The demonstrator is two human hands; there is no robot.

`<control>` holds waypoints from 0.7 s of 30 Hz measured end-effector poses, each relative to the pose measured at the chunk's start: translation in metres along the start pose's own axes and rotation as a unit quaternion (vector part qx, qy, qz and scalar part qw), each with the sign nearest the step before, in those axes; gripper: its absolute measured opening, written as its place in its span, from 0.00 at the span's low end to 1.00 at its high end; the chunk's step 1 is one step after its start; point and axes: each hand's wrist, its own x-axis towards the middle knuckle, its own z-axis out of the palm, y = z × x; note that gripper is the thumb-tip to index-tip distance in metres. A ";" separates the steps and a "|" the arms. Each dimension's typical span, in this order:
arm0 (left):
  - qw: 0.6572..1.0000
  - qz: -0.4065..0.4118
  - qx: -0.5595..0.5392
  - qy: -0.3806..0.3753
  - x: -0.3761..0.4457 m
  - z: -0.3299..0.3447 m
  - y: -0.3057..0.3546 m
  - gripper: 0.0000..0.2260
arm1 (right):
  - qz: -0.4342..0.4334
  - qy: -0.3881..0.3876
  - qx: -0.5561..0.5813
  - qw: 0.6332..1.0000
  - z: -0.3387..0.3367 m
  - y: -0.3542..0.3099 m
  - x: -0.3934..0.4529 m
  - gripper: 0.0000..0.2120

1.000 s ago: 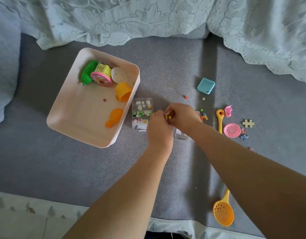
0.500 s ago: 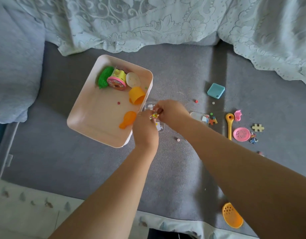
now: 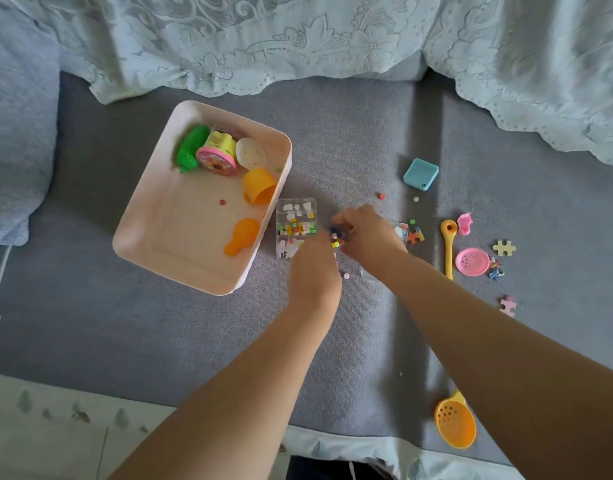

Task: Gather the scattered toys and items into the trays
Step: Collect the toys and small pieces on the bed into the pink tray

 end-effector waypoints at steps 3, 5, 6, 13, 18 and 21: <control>1.000 -0.018 -0.005 -0.002 0.000 0.005 0.008 0.10 | -0.026 0.018 -0.025 0.999 0.010 -0.003 -0.004 0.18; 0.999 -0.031 -0.009 -0.009 0.001 0.007 0.014 0.10 | -0.037 0.030 -0.027 0.998 0.011 -0.005 -0.004 0.16; 0.999 -0.037 -0.011 -0.012 0.002 0.006 0.018 0.10 | -0.041 0.029 -0.030 0.998 0.010 -0.007 -0.004 0.15; 0.991 -0.110 -0.075 0.002 0.003 0.015 0.026 0.11 | -0.045 -0.005 -0.040 0.998 0.006 -0.002 -0.004 0.11; 0.983 -0.130 -0.121 0.045 0.000 0.017 0.021 0.12 | -0.028 0.010 -0.002 1.000 0.008 0.003 -0.004 0.06; 0.979 -0.102 -0.160 0.077 -0.003 0.013 0.017 0.12 | -0.030 0.032 0.043 0.998 0.006 0.004 -0.006 0.05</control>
